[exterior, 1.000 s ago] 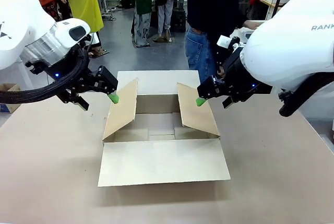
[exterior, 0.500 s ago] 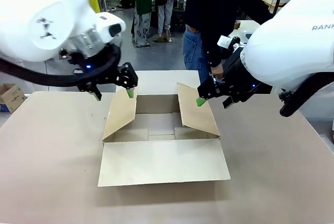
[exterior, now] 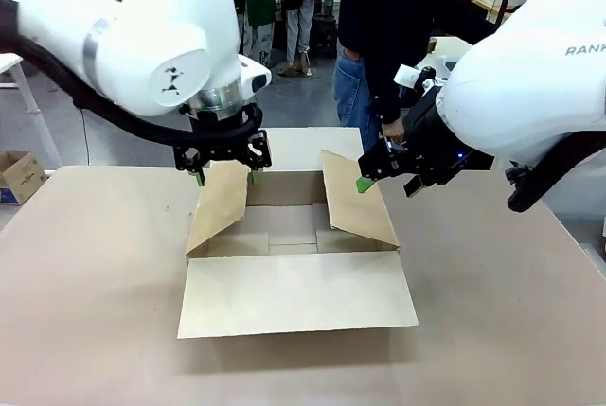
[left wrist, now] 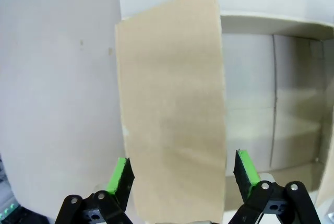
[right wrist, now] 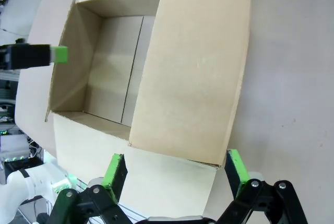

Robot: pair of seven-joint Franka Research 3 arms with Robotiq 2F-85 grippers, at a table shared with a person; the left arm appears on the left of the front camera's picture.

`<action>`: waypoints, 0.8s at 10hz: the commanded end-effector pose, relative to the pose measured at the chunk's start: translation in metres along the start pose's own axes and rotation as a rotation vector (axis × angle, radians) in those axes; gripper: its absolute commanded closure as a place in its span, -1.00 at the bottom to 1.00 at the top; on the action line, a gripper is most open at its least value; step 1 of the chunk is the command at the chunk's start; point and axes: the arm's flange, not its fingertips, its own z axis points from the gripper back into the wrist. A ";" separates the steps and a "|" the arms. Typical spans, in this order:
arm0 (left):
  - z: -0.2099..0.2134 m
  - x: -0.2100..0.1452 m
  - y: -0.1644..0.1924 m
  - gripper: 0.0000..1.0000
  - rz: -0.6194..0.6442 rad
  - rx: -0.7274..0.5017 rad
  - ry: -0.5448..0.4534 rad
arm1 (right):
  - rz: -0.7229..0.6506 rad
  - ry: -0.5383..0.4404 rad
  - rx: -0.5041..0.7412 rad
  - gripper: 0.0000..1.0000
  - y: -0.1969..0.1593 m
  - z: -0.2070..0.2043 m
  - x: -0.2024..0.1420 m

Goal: Pack the gift set into the box.
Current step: Place both hands on the side flaps of the Package Box and spread them outward.

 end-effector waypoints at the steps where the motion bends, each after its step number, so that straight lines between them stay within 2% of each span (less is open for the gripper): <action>1: -0.005 0.010 -0.020 -1.00 0.017 0.030 0.034 | -0.003 -0.006 -0.008 -1.00 0.000 -0.001 -0.001; 6: -0.012 0.010 -0.003 -1.00 0.086 0.211 0.025 | -0.003 -0.006 -0.008 -1.00 0.000 -0.001 -0.001; 8: -0.005 0.009 0.006 -1.00 0.094 0.198 0.005 | -0.003 -0.006 -0.008 -1.00 0.000 -0.001 -0.001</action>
